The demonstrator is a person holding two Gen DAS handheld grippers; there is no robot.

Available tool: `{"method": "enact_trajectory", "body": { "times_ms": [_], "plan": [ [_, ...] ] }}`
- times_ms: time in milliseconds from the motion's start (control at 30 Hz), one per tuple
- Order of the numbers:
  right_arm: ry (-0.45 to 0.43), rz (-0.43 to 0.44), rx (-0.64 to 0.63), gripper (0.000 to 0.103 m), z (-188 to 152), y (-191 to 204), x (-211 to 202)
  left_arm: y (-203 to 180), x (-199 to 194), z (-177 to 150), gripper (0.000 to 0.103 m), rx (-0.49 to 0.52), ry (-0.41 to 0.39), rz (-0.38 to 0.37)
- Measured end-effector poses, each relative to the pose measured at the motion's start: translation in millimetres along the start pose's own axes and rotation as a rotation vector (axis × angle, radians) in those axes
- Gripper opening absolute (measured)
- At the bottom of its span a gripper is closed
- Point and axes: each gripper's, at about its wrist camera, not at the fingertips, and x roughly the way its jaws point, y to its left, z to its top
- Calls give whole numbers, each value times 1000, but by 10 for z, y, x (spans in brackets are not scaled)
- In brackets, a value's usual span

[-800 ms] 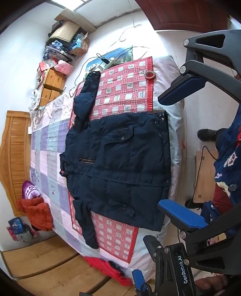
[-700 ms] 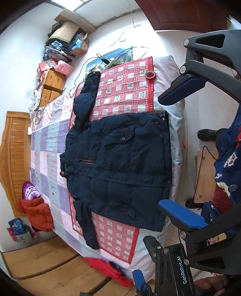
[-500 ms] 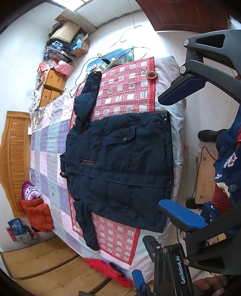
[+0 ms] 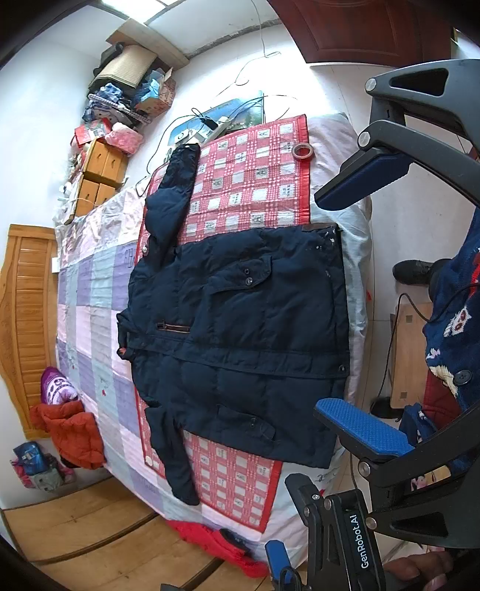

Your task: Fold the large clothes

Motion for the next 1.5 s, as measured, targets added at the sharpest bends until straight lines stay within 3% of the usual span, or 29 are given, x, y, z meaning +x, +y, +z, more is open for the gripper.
{"method": "enact_trajectory", "body": {
  "times_ms": [1500],
  "plan": [
    [21,2,7,103,106,13,178,44,39,11,103,-5,10,-10]
  ]
}}
